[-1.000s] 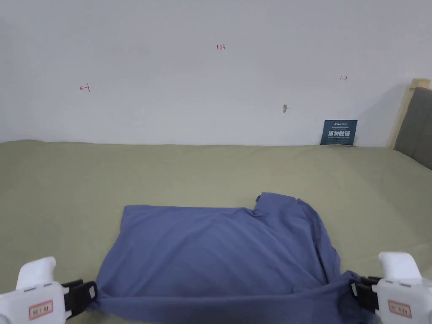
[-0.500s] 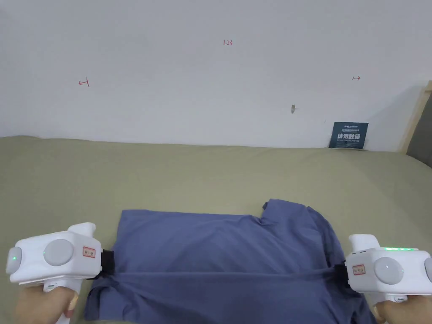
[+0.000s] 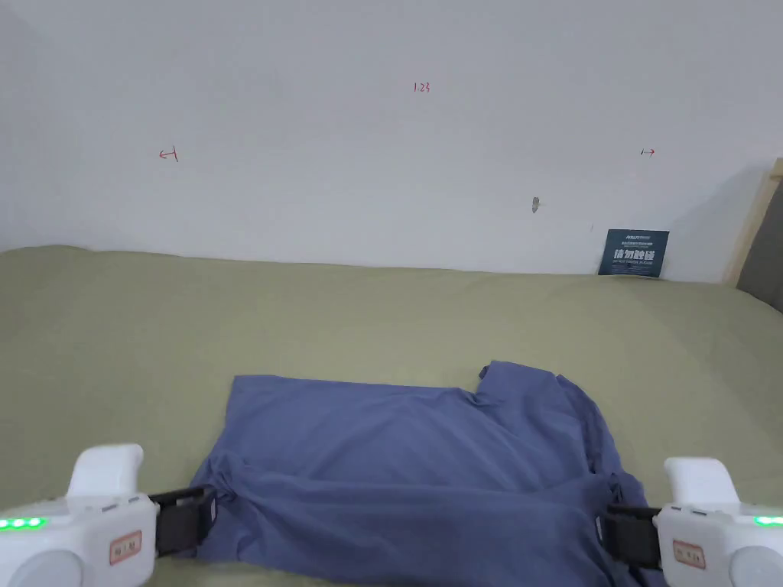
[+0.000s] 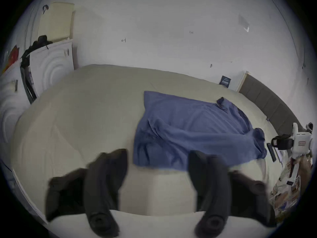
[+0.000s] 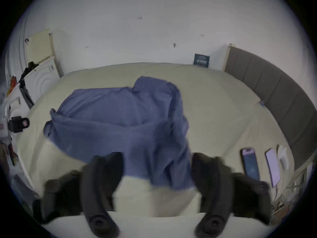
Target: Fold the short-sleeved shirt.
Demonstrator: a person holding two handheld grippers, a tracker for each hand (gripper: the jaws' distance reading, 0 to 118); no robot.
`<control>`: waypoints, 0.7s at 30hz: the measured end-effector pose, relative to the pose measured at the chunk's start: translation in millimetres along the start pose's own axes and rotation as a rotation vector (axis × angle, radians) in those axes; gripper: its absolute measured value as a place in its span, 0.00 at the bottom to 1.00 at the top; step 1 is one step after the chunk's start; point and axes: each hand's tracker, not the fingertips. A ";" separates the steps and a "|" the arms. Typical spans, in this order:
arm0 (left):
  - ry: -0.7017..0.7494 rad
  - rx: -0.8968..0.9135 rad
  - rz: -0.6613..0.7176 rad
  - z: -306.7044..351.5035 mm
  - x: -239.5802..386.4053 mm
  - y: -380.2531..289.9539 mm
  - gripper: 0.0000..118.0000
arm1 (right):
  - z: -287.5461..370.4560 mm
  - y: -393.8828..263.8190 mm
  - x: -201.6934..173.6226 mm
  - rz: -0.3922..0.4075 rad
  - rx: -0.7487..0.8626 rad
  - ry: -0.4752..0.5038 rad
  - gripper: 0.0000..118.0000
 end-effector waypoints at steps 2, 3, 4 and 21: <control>-0.038 -0.067 -0.001 -2.3 2.2 -18.8 0.00 | 1.5 -16.7 -8.2 0.029 -0.036 0.067 0.00; -0.013 -0.097 -0.019 -5.4 3.4 -25.9 0.00 | -1.1 -23.3 -13.6 0.046 -0.053 0.049 0.00; 0.004 -0.107 -0.028 -6.4 4.2 -33.8 0.00 | 0.4 -30.6 -18.8 0.047 -0.049 0.022 0.00; 0.047 -0.248 0.064 -174.4 -52.1 11.8 0.80 | -16.7 -25.8 24.1 -0.096 -0.007 0.035 0.00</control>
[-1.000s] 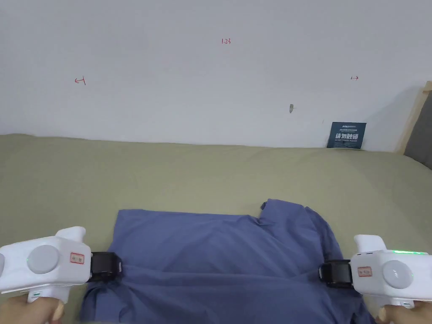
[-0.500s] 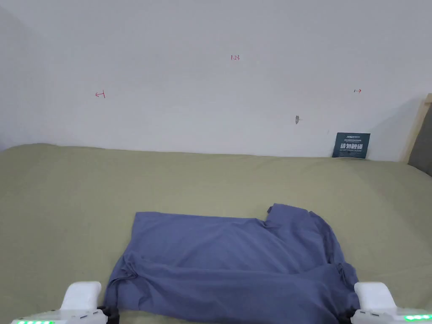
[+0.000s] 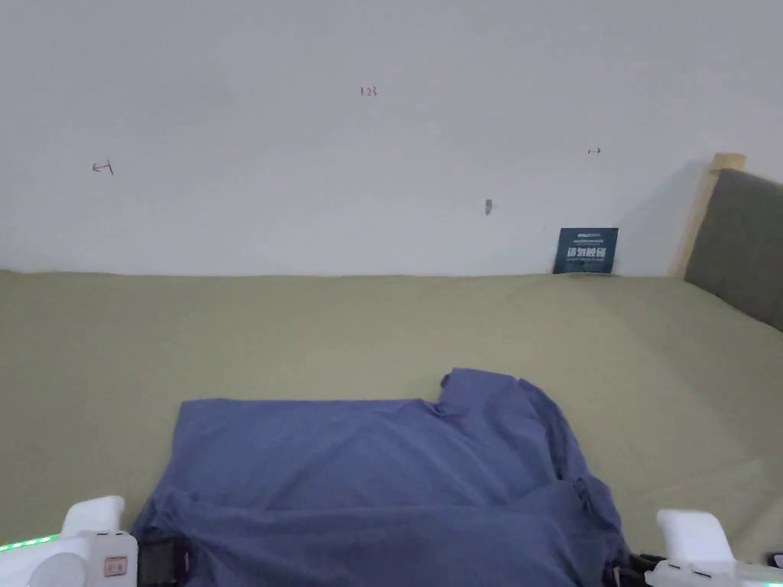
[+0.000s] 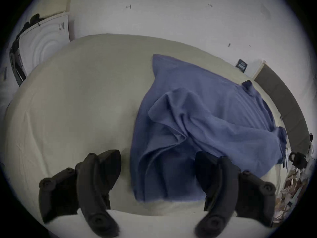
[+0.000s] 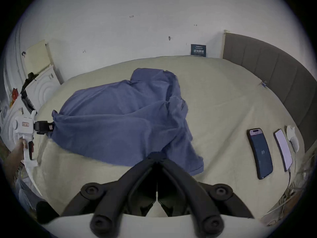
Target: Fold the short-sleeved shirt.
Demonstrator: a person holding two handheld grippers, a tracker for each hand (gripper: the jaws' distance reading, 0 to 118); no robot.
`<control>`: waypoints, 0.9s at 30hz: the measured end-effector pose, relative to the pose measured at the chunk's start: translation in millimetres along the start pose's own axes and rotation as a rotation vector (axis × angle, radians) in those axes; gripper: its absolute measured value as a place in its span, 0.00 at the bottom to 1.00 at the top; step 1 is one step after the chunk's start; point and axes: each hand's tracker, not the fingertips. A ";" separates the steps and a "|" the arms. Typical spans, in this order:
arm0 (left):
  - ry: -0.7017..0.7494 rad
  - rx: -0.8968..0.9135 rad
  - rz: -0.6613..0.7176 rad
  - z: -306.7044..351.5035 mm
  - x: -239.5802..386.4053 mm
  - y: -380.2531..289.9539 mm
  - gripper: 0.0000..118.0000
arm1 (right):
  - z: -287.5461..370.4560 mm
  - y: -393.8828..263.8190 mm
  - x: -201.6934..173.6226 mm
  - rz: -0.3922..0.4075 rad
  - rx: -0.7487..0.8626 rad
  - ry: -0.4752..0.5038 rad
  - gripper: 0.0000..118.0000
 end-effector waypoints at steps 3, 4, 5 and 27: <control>0.056 0.052 -0.010 12.4 10.5 -6.7 0.41 | -18.0 7.6 2.0 0.009 -0.032 -0.095 0.57; 0.110 0.082 -0.010 24.4 18.4 -10.1 0.06 | -27.8 10.4 4.6 -0.002 -0.065 -0.085 0.91; 0.103 0.087 -0.014 34.2 23.0 -14.2 0.06 | -38.0 11.9 7.1 -0.013 -0.117 -0.072 1.00; -0.119 0.087 0.047 109.6 7.0 -23.5 0.05 | -30.7 39.1 1.6 0.014 -0.108 0.010 0.05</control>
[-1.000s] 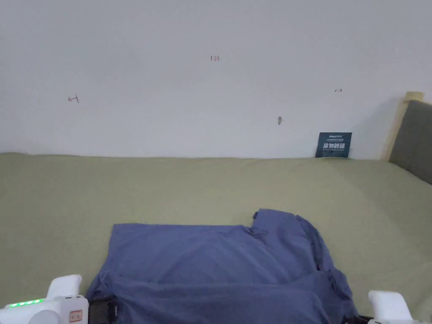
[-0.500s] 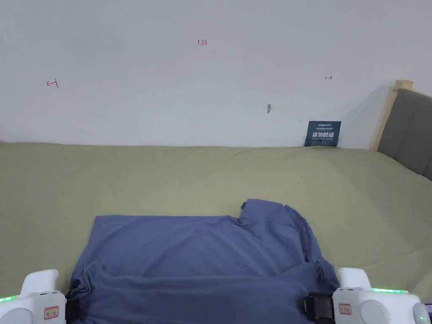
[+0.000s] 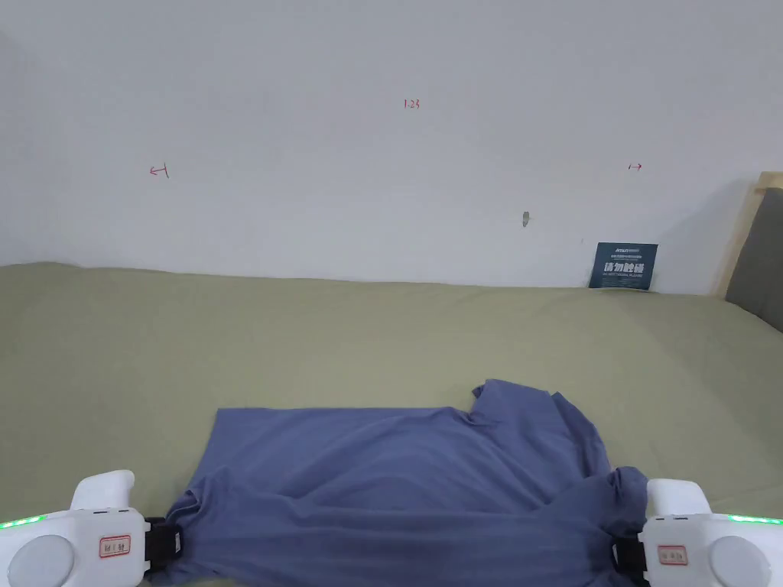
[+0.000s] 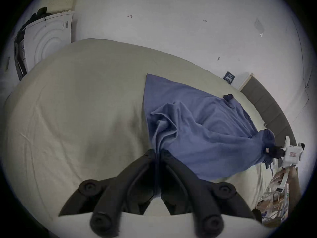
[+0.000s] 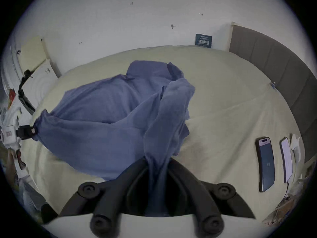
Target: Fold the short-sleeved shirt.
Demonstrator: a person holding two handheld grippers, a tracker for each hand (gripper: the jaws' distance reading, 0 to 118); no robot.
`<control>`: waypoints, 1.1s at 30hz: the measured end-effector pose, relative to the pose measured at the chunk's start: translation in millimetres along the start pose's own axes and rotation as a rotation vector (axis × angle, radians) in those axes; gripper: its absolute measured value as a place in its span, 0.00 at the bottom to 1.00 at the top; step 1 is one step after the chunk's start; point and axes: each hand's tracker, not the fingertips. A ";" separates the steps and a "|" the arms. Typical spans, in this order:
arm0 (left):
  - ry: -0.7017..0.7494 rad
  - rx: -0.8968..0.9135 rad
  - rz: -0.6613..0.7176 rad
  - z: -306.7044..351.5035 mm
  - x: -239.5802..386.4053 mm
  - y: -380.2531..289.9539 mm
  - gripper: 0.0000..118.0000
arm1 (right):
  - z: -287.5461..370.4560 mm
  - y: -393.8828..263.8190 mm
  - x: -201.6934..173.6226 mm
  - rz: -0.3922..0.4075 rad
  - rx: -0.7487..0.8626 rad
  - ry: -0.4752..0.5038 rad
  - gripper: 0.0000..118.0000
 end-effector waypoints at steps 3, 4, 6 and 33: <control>0.006 -0.005 -0.009 26.6 3.5 -15.6 0.05 | 19.1 -9.6 4.2 -0.003 -0.021 0.019 0.05; -0.002 -0.009 -0.005 34.3 1.5 -21.7 0.05 | 26.0 -14.0 6.7 -0.015 -0.027 0.037 0.05; -0.017 -0.018 0.008 48.6 -1.4 -33.8 0.05 | 38.1 -23.6 11.7 -0.022 -0.035 0.066 0.05; 0.172 0.077 0.027 86.5 -30.8 -24.5 0.72 | 66.6 -28.8 35.4 -0.057 0.051 -0.044 0.72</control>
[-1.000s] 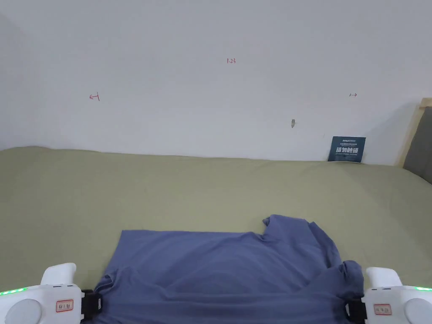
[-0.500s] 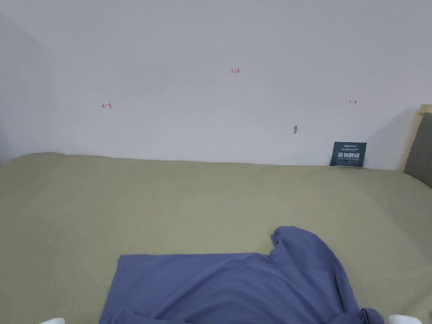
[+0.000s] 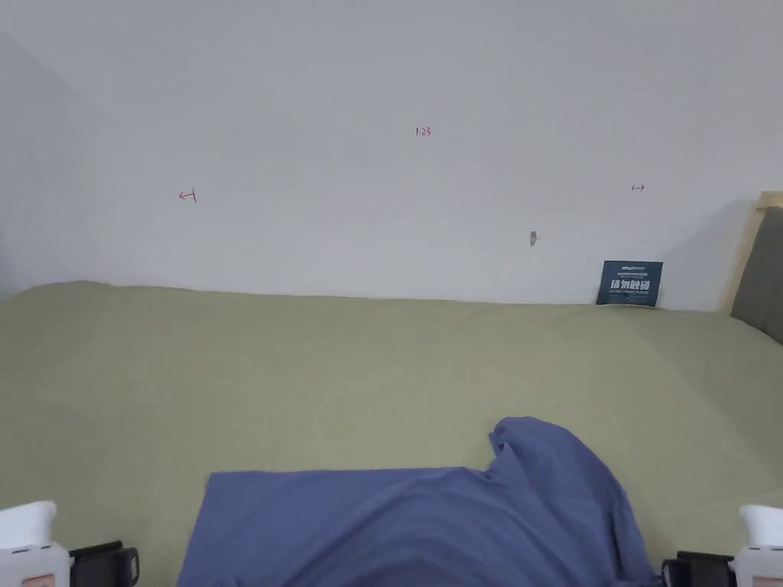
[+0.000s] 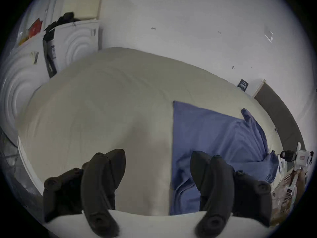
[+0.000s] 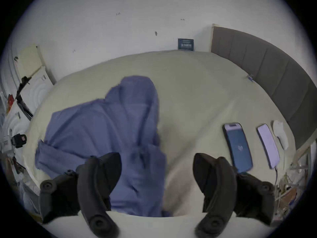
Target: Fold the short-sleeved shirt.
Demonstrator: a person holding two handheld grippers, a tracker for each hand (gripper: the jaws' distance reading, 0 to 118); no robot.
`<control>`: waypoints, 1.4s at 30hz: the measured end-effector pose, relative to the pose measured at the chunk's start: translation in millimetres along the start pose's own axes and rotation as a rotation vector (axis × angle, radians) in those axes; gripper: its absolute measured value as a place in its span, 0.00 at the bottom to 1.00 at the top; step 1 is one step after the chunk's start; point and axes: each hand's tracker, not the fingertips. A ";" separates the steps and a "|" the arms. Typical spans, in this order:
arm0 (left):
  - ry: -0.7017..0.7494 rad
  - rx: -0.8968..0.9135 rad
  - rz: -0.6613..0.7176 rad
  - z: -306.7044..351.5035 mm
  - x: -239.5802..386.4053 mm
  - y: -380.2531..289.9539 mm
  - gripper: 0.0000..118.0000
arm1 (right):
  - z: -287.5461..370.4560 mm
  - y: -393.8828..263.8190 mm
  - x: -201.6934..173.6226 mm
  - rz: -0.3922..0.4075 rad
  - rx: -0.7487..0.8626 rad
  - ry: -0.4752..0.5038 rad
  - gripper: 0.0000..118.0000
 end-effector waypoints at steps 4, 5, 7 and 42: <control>-0.052 -0.015 -0.112 -24.5 58.8 23.9 0.67 | -27.0 26.8 -31.6 0.044 0.003 -0.010 0.02; -0.075 -0.015 -0.142 -33.8 68.4 28.7 0.52 | -36.7 33.0 -40.5 0.068 0.004 -0.033 0.00; -0.090 -0.002 -0.163 -53.4 91.7 39.5 0.00 | -53.4 43.0 -51.2 0.074 0.023 -0.053 0.00; -0.053 -0.142 -0.187 -211.8 110.5 73.2 0.05 | -236.4 149.9 -19.8 0.079 -0.303 -0.082 0.00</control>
